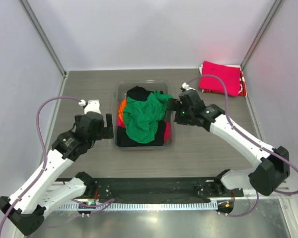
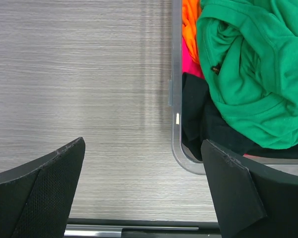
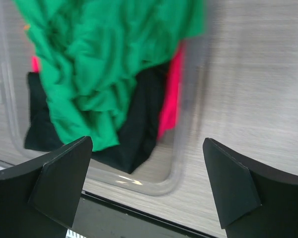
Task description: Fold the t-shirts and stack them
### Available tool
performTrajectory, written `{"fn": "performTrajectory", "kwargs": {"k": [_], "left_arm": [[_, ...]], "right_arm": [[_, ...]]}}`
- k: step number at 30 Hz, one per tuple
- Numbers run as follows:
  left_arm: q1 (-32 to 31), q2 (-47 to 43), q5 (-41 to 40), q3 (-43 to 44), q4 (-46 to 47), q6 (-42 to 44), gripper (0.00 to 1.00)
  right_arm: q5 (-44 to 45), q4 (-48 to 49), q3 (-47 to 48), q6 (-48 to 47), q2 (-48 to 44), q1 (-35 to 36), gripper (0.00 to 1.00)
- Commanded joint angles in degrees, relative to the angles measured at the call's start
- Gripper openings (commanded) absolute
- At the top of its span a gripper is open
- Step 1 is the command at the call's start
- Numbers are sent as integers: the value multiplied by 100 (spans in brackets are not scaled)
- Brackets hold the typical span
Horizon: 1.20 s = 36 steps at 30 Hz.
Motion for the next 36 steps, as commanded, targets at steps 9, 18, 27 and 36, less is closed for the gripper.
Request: {"fn": "performTrajectory", "kwargs": {"k": [9,18,27,36], "left_arm": [[20,-814,-108,-41,112,31,100],[20,-1765,-90,-517,254,-4,100],[20,-1527,-187,-490,201,22,100],[20,-1624,-257,-552,236,13,100]], "right_arm": [[770,-38,2242,-325,1878,1258,100],[717,-354,3403,-562,3190,1328,100],[471,-530,3790,-624,4130,1469,78],[1479,-1882,6352,-1080,4167,1504,1]]}}
